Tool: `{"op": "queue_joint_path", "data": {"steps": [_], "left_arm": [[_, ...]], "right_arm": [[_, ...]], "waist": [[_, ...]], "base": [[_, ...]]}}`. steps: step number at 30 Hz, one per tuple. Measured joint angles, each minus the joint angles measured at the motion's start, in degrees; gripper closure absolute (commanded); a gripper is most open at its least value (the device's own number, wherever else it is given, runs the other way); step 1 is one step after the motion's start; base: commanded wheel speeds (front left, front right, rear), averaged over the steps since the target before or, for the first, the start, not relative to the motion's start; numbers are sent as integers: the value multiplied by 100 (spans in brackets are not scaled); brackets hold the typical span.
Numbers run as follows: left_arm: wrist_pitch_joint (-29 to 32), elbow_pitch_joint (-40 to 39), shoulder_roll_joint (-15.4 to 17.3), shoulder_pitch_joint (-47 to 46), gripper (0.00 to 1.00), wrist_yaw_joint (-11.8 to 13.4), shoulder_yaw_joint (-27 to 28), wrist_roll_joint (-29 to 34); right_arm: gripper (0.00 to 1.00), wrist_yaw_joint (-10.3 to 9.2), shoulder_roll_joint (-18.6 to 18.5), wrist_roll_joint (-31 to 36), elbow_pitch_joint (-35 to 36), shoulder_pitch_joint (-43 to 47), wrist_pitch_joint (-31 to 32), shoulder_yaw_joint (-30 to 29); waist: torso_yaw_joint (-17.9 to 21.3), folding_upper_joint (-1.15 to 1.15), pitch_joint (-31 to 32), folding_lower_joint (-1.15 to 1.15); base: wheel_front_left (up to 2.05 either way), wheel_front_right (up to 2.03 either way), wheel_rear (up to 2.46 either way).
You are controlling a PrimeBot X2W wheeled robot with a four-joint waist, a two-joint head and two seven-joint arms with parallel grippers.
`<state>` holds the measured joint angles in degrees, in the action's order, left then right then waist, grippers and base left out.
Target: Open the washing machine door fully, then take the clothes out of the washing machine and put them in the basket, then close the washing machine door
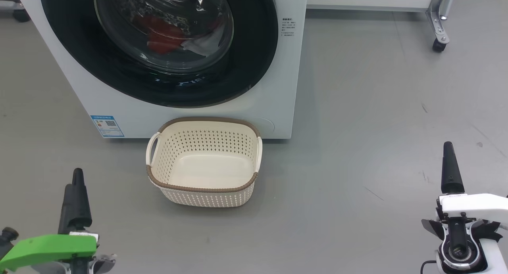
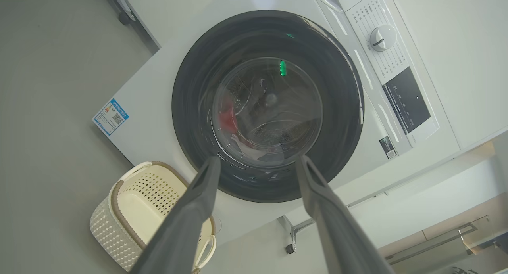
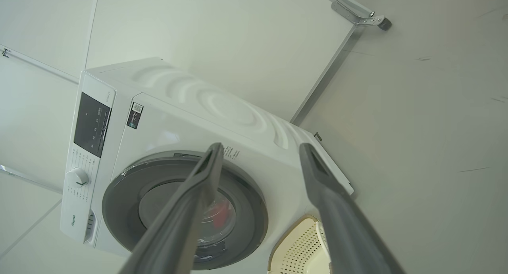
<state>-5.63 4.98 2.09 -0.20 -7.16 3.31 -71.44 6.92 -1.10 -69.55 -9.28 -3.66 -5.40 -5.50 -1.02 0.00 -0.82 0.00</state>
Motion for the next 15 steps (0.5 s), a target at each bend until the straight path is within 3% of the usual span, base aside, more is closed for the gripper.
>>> {"op": "queue_joint_path", "data": {"steps": [15], "left_arm": [[-294, -198, 134, 14, 0, 0, -345, 1752]], "right_arm": [[0, -75, -41, 1196, 145, -62, -299, 223]], "waist": [[-42, 0, -37, 0]], "base": [[0, 0, 0]]}}
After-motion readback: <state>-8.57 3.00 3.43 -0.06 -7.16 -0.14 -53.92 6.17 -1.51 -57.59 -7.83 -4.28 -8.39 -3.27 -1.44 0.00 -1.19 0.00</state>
